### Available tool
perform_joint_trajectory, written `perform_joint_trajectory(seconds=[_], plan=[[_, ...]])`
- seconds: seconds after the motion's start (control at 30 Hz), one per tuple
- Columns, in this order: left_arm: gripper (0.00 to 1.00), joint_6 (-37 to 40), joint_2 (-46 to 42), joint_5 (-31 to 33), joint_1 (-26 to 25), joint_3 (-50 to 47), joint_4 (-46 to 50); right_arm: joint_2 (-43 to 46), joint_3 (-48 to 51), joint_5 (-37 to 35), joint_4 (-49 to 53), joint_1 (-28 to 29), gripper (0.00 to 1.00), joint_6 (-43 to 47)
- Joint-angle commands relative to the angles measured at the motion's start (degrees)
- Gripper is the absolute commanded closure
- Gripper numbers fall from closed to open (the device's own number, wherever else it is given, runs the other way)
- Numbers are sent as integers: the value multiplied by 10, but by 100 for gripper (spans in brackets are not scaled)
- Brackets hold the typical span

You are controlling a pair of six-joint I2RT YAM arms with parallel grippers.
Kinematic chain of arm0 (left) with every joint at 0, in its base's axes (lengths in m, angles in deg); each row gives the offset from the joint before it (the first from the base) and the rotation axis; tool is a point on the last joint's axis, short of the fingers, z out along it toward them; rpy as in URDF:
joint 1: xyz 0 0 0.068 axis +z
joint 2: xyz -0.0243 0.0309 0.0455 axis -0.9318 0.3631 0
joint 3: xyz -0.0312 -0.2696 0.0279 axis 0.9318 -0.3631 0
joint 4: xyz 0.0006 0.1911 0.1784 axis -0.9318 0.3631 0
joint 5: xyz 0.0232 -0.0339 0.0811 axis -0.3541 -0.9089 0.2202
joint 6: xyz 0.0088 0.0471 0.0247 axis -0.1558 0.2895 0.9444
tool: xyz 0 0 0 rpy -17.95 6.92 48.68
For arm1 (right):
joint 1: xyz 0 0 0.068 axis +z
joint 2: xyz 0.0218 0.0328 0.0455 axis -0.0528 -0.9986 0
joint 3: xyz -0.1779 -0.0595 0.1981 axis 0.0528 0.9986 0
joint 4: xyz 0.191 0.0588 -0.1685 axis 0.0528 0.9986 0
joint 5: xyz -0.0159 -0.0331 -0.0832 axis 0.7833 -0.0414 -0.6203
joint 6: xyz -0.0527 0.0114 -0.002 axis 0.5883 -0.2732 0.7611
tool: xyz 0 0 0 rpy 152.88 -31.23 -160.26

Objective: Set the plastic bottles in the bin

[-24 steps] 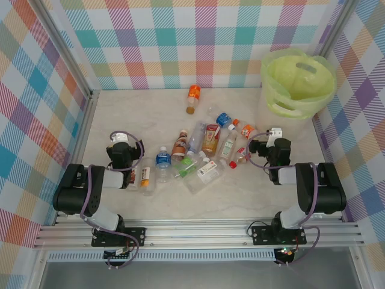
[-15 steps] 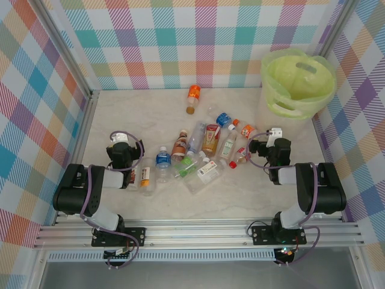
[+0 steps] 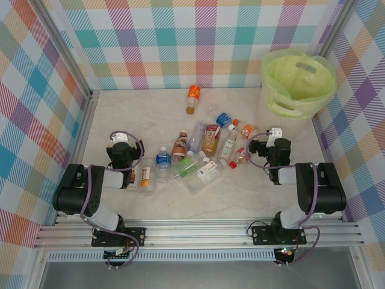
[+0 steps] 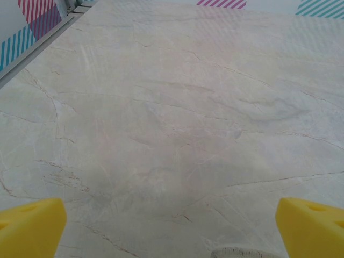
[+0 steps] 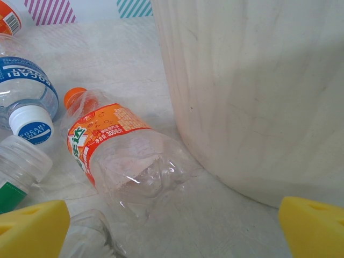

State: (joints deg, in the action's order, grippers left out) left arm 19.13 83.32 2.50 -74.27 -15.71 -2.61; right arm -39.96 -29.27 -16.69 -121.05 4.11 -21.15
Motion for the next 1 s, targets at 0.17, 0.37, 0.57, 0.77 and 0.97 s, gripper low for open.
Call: perform_joint_trajectory(seconds=[0.17, 0.37, 0.57, 0.77, 0.97], plan=[[0, 14, -134, -6, -2, -14, 70, 91, 53, -1, -45, -2, 0, -2], [0, -72, -302, 77, -2, 13, 260, 240, 5, -25, 171, -3, 0, -21], [0, -261, -385, 72, -3, 136, 572, 327, -80, -47, 395, -2, 0, -109], [0, -382, -334, -37, -3, 227, 792, 360, -117, -58, 554, -3, 0, -257], [0, -339, -230, -104, -4, 263, 899, 343, -125, 6, 585, -2, 0, -259]])
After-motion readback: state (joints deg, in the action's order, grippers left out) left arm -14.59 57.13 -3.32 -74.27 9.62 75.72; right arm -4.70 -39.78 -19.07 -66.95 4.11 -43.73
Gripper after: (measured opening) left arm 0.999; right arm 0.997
